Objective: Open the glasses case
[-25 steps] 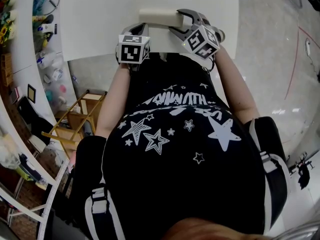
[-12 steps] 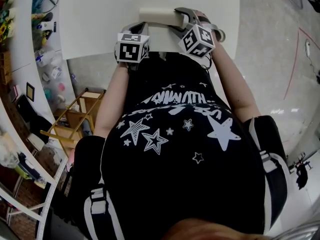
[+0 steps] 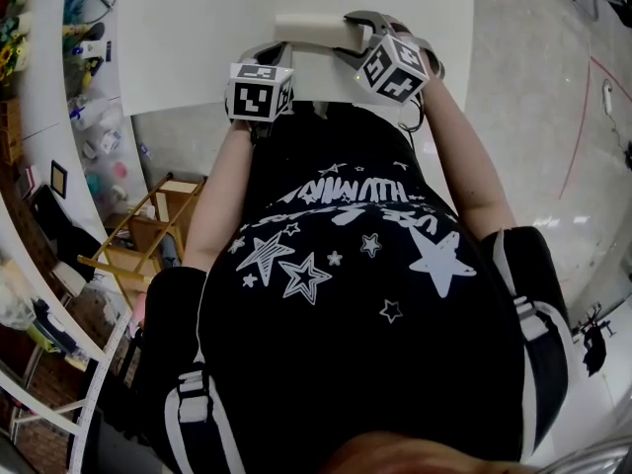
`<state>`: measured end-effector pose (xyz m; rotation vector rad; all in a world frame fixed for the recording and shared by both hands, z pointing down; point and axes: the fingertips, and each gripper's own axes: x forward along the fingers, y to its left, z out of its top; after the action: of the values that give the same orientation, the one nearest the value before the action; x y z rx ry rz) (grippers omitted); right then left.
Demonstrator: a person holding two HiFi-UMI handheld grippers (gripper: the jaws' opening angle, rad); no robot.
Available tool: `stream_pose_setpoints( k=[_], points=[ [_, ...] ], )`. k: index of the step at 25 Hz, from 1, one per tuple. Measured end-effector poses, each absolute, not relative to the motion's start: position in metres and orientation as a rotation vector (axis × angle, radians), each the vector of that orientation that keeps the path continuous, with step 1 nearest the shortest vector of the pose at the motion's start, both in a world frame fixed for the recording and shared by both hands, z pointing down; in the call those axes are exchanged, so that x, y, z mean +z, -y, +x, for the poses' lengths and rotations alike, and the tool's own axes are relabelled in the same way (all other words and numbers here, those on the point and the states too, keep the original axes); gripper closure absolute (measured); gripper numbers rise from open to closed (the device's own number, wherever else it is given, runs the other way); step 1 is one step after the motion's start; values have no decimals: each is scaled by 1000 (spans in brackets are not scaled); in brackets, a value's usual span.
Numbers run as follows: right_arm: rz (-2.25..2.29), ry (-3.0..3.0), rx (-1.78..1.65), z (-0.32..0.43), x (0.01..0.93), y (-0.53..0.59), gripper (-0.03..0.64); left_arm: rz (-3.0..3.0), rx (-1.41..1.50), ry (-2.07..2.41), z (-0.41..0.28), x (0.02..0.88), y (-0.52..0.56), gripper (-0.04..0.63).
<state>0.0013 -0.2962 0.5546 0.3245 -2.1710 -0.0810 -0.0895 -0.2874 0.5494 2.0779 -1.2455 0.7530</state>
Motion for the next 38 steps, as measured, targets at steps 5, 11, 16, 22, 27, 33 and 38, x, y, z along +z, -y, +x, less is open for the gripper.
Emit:
stream_pose_setpoints(
  k=[5,11,16,22,27,33,38],
  points=[
    [314,2182,-58,2,554,297,333,2073,745,1246,-89,550,287,584],
    [256,2230,66,1,550,300,333,2074,746,1244,-90,549,287,584],
    [205,2244,162,2,547,301,332,2073,750,1230,-89,550,288,584],
    [261,2256,109,2,542,304,333,2078,749,1213,-88,549,288,584],
    [342,2298,121,6,529,313,333,2073,738,1199,-87,550,288,584],
    [418,2338,146,9,516,333,334,2073,740,1185,-87,548,287,584],
    [444,2341,127,10,514,347,403,2072,740,1177,-86,549,287,584]
  ],
)
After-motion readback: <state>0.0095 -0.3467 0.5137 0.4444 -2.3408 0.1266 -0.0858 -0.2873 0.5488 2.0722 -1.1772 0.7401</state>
